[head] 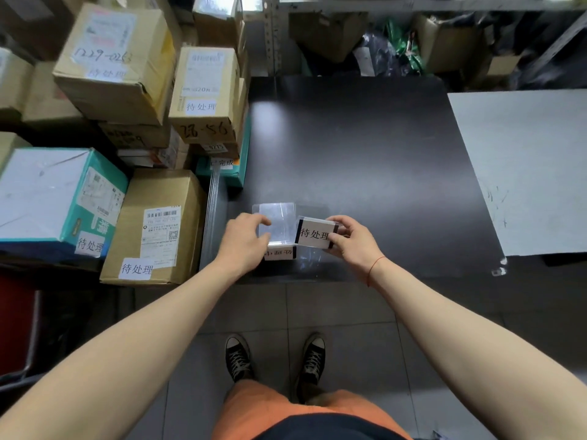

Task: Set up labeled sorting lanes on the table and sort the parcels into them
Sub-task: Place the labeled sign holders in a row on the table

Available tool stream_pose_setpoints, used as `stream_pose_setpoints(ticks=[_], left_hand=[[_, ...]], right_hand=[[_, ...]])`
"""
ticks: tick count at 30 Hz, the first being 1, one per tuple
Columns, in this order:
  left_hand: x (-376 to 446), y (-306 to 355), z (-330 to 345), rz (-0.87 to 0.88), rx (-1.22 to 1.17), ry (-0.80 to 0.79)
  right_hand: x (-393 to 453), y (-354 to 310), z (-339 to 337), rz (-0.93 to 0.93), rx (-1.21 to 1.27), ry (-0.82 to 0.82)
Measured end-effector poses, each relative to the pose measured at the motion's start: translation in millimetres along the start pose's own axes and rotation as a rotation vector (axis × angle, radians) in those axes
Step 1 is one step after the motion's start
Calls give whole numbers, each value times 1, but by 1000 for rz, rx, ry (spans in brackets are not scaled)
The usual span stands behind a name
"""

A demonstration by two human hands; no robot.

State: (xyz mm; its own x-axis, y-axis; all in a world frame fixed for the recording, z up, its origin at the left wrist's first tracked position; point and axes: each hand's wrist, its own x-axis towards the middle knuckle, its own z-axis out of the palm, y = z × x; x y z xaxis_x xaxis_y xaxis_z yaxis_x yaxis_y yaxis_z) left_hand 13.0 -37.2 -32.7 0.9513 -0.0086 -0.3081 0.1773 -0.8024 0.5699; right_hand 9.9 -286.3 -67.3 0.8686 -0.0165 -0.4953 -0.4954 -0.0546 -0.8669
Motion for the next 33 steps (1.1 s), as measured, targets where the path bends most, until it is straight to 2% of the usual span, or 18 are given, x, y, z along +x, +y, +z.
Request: stream_pose_setpoints(ticks=[3,8,12,18,22,26,30,33], left_hand=[[2,34,-5,30,-218,-55],[23,59,-7,-77,-437,12],[48,59,-15,-104,-518,72],[114,56,-27,-155,-680,116],[159,56,-22,-173,-711,145],[205,57,-10,-184,-692,174],[234,69,-3,-109,-615,123],[259,74,2,-157,-574,125]], right_hand=[[4,-16,0,-23,42,-32],[22,-43,1,-55,37,-69],[47,-61,6,-64,-16,-83],[92,-94,21,-68,8,49],[134,-108,21,-101,-112,157],[183,-119,18,-77,-109,174],[243,-119,13,-45,-106,188],[291,-115,12,-59,-152,161]])
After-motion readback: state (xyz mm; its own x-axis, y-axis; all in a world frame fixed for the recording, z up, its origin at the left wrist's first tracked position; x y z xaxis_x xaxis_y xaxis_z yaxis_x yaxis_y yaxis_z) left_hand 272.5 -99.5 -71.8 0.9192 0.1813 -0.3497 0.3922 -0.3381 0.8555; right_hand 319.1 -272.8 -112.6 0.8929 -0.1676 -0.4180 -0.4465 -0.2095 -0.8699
